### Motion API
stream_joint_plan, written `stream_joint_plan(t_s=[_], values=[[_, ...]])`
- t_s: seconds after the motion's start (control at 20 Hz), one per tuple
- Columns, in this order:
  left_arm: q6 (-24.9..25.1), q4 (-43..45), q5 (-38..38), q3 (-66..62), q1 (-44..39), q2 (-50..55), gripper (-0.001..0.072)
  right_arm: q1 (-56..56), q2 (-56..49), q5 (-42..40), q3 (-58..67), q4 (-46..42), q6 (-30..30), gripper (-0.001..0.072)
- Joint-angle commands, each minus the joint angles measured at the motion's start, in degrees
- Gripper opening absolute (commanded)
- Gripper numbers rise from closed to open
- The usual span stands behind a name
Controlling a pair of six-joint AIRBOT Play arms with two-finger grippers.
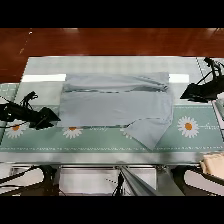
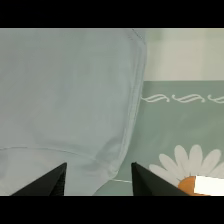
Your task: Fold the shirts.
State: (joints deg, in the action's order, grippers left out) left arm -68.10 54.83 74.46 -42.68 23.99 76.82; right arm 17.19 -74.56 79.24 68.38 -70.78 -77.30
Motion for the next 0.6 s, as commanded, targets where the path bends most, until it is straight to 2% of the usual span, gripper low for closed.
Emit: stream_joint_plan(t_s=[0.0,0.2,0.25,0.3,0.35,0.5,0.55], values=[[1.44,-3.43,-3.98,2.29,-1.86,-0.11,0.0605,0.2,1.22,-1.75,-1.49,1.51,0.7,0.0489],[1.2,-3.48,-4.42,2.29,-5.7,3.43,0.0585,0.22,1.29,-1.38,-1.49,1.51,0.39,0.0489],[0.79,-3.48,-4.46,2.27,-6.47,4.63,0.0476,0.22,1.38,-0.96,-1.49,1.49,0.39,0.0489],[0.79,-3.5,-4.42,2.27,-6.69,5.57,0.0134,0.22,1.62,-0.61,-1.49,1.11,0.42,0.0489],[0.79,-3.52,-4.42,2.27,-6.69,6.1,0.0033,0.42,1.92,-0.26,-1.49,-0.31,0.42,0.0489],[0.83,-3.5,-4.13,2.25,-6.05,5.92,0.0028,4.63,3.98,1.33,-4.85,-6.51,0.83,0.0488],[1.03,-3.5,-4.0,2.25,-5.79,5.88,0.0028,7.72,5.53,1.31,-8.2,-5.7,0.63,0.0489]])
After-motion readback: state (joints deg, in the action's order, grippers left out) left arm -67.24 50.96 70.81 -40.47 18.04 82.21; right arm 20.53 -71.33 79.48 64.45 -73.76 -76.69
